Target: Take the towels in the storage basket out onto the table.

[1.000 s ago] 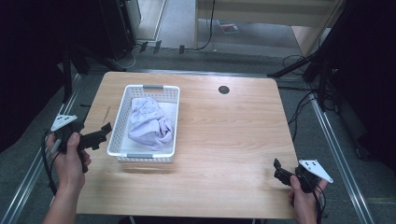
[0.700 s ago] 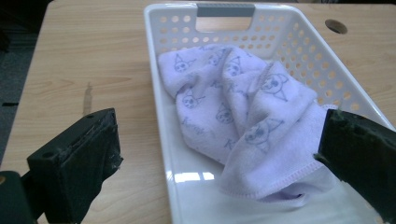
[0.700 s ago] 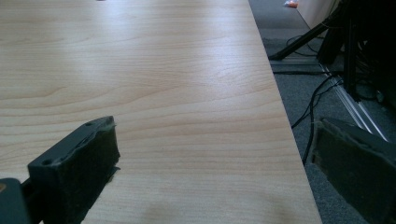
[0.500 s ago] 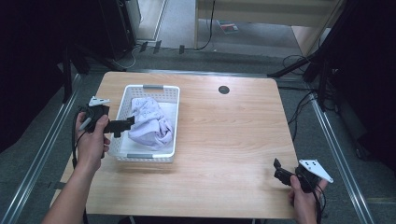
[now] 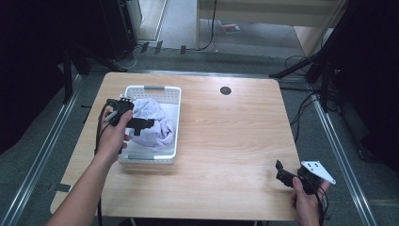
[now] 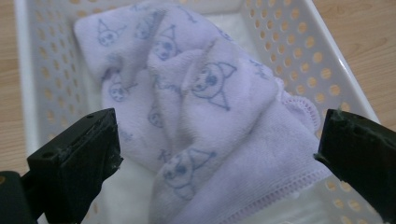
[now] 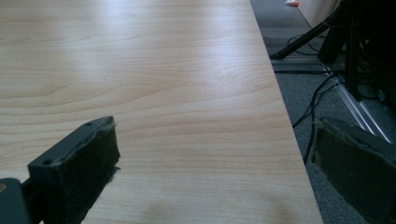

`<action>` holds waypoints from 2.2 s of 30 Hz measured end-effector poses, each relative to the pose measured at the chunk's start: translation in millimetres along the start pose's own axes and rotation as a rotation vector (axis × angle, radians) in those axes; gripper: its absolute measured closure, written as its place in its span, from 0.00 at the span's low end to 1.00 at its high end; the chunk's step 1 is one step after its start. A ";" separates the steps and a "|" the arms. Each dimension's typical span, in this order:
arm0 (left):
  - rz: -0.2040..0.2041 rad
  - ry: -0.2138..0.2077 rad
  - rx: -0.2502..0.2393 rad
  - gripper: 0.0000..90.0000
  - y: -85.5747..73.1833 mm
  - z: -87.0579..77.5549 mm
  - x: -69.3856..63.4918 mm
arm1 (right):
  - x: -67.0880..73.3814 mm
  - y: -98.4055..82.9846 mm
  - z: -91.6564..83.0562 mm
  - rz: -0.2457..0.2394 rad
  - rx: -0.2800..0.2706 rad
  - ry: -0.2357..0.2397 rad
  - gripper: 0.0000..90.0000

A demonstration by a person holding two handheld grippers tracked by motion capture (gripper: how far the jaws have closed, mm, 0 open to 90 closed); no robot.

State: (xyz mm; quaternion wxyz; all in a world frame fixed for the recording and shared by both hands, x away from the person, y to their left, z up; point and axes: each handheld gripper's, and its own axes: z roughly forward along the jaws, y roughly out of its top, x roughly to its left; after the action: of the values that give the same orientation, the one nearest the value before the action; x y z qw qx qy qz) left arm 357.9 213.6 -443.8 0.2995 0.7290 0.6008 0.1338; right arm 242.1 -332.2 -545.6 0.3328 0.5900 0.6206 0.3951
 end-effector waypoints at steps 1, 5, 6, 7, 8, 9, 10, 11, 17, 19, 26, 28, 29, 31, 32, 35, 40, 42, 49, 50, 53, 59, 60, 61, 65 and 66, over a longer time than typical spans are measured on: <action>0.000 0.000 0.000 0.00 0.0 0.0 0.0 | 0.0 0.0 0.0 0.001 0.000 0.000 0.01; 0.001 0.007 0.063 0.00 4.9 12.1 -6.9 | 0.2 0.0 0.0 0.002 0.001 0.000 0.01; -0.008 0.011 0.081 0.00 6.2 17.0 -9.0 | 0.3 0.0 0.0 0.002 0.000 -0.001 0.01; -0.008 0.017 0.098 0.00 7.1 19.8 -9.4 | 0.3 0.0 0.0 0.001 0.000 0.000 0.01; -0.014 0.025 0.112 0.00 8.1 23.8 -10.1 | 0.4 0.0 0.0 0.002 0.000 -0.001 0.01; -0.031 0.028 0.126 0.00 9.5 28.5 -11.0 | 0.5 0.0 0.0 0.002 -0.001 0.000 0.01; -0.037 0.029 0.149 0.00 10.9 31.6 -11.2 | 0.6 -0.1 0.0 0.001 0.001 -0.001 0.01; -0.041 0.033 0.160 0.00 11.6 34.3 -11.9 | 0.6 -0.1 -0.1 0.000 0.001 -0.001 0.01; -0.060 0.074 0.242 0.00 12.6 52.8 -16.0 | 0.6 0.0 0.1 -0.003 0.001 0.000 0.01; -0.069 0.074 0.259 0.00 12.2 58.6 -15.3 | 0.6 0.0 0.1 -0.001 0.001 0.000 0.01; -0.055 0.073 0.301 0.00 10.1 71.2 -14.0 | 0.6 0.0 0.1 -0.001 0.003 0.001 0.01; -0.040 0.083 0.309 0.00 9.4 73.9 -15.1 | 0.6 0.0 0.3 -0.002 0.004 0.001 0.01; -0.036 0.089 0.311 0.00 8.3 76.0 -16.6 | 0.6 0.0 0.3 -0.002 0.004 0.001 0.01; -0.006 0.096 0.324 0.00 6.7 79.1 -18.7 | 0.8 0.1 0.3 -0.004 0.006 0.002 0.01; 0.002 0.104 0.331 0.00 6.7 79.9 -19.6 | 0.8 0.1 0.3 -0.005 0.006 0.001 0.01; 0.031 0.129 0.351 0.00 6.4 83.5 -22.9 | 1.1 0.1 0.4 -0.007 0.007 0.001 0.01; 0.028 0.125 0.373 0.00 7.1 86.2 -22.0 | 1.2 -0.1 0.1 -0.006 0.011 0.004 0.01; 0.030 0.123 0.376 0.00 7.1 86.5 -21.5 | 1.3 -0.2 0.0 -0.006 0.011 0.005 0.01; 0.019 0.086 0.394 0.00 13.5 79.8 -17.1 | 0.8 -0.1 0.1 0.002 0.013 0.004 0.01; 0.018 0.074 0.386 0.01 15.0 76.5 -14.7 | 0.7 0.0 0.2 0.004 0.013 0.004 0.01; 0.003 0.071 0.340 0.07 20.1 66.3 -8.1 | 0.6 0.1 0.4 0.004 0.014 0.004 0.01; -0.045 0.094 0.365 0.00 22.8 67.5 -4.7 | 0.8 0.1 0.5 0.000 0.014 0.004 0.01; -0.054 0.093 0.372 0.00 21.3 71.0 -4.9 | 0.9 0.1 0.4 0.002 0.013 0.002 0.01; -0.059 0.081 0.382 0.00 19.5 74.5 -4.7 | 0.8 0.0 0.3 0.002 0.013 0.002 0.01; -0.031 0.099 0.379 0.00 14.6 81.9 -8.2 | 0.8 -0.1 0.1 0.002 0.013 0.003 0.01; -0.021 0.113 0.379 0.00 14.1 82.6 -9.6 | 0.8 0.0 0.4 0.000 0.014 0.005 0.01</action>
State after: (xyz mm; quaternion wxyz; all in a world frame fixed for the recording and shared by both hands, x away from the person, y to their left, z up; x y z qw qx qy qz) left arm 412.6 180.2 -498.6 0.1241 0.7574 0.6386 0.0557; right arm 242.3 -331.4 -545.7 0.3273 0.5914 0.6239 0.3922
